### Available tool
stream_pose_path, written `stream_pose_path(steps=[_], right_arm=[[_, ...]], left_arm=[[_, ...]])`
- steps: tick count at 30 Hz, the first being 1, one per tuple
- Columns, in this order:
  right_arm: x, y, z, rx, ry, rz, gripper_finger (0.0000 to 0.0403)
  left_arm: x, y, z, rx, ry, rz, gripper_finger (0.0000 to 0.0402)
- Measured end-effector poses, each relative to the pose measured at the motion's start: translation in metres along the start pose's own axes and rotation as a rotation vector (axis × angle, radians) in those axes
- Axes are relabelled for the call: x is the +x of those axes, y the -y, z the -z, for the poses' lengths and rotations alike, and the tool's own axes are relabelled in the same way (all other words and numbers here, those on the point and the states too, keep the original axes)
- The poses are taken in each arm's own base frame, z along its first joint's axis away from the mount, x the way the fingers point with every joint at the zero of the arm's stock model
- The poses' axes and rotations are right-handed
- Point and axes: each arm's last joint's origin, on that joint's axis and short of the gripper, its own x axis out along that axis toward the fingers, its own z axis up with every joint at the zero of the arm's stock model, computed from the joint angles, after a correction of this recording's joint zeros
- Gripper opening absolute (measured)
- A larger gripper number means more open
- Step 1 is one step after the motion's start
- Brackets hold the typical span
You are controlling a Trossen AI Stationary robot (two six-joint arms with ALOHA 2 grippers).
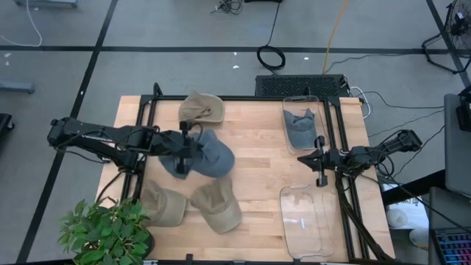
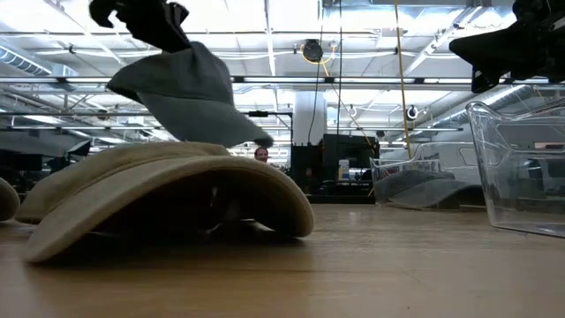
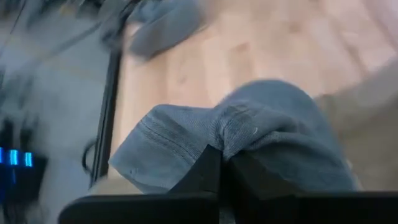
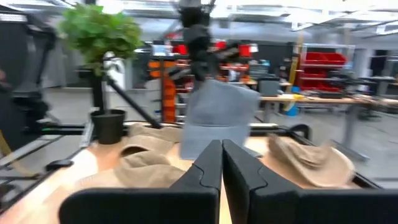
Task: Pick & Place hat
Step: Put the right blue cap into the top transparent bin
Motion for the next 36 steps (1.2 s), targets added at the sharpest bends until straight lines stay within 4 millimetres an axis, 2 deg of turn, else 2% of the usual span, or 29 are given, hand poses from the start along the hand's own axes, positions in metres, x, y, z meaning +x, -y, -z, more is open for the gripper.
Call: stream_pose_path(steps=[4, 10, 16, 22, 25, 28, 31, 36], right_arm=[[0.001, 0.002, 0.002, 0.025, -0.018, 0.077, 0.0], [0.007, 0.0, 0.0, 0.153, 0.006, 0.101, 0.0], [0.02, -0.006, 0.004, 0.176, -0.01, 0.104, 0.0], [0.036, -0.007, 0.012, 0.268, -0.006, 0.147, 0.0009], [0.043, -0.005, 0.015, 0.296, 0.003, 0.179, 0.0029], [0.052, -0.004, 0.022, 0.264, -0.059, 0.19, 0.0062], [0.076, -0.006, 0.008, 0.278, -0.042, 0.109, 0.0105], [0.118, -0.002, -0.002, 0.349, -0.09, 0.024, 0.0179]], left_arm=[[-0.001, 0.005, -0.004, 0.151, 0.038, 0.024, 0.0011], [-0.001, 0.004, -0.017, 0.212, 0.151, -0.015, 0.0007], [-0.002, 0.001, -0.025, 0.278, 0.231, -0.069, 0.0008], [-0.006, 0.001, -0.035, 0.279, 0.385, 0.001, 0.001], [-0.007, 0.003, -0.037, 0.289, 0.43, 0.054, 0.0007], [-0.007, 0.005, -0.038, 0.274, 0.459, 0.095, 0.0008], [-0.007, 0.008, -0.039, 0.279, 0.487, 0.147, 0.001], [0.0, 0.013, -0.043, 0.313, 0.553, 0.258, 0.0007]])
